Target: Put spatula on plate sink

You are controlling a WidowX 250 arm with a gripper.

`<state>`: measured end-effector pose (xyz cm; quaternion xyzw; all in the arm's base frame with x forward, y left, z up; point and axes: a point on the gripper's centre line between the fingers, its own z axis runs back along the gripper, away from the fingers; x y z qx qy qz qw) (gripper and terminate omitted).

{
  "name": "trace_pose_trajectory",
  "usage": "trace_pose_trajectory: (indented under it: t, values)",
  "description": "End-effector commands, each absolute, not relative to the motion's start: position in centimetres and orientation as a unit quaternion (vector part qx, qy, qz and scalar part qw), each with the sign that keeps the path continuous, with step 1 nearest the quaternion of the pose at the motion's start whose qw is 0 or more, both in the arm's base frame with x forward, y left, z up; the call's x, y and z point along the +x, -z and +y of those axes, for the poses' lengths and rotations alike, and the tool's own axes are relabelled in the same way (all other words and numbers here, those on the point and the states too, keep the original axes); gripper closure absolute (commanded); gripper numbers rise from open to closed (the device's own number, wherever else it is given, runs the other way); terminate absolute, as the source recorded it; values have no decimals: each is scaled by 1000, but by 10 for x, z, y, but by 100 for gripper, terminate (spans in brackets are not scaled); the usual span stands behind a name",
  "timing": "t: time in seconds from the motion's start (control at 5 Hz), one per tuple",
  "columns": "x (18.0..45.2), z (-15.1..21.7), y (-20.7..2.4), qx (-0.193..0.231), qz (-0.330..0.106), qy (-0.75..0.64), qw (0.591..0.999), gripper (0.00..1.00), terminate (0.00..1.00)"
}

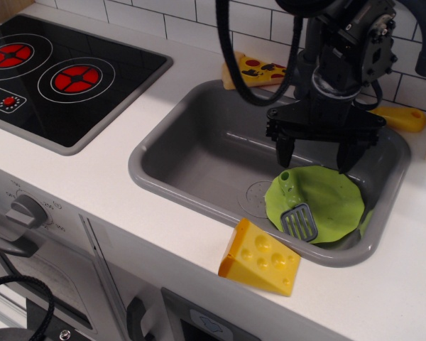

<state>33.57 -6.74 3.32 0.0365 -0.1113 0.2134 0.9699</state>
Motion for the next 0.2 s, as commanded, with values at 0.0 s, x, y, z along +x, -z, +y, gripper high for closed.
trace_pose_trajectory:
  t: [0.0]
  values:
    - [341, -67, -54, 22, -137, -217, 966, 0, 100]
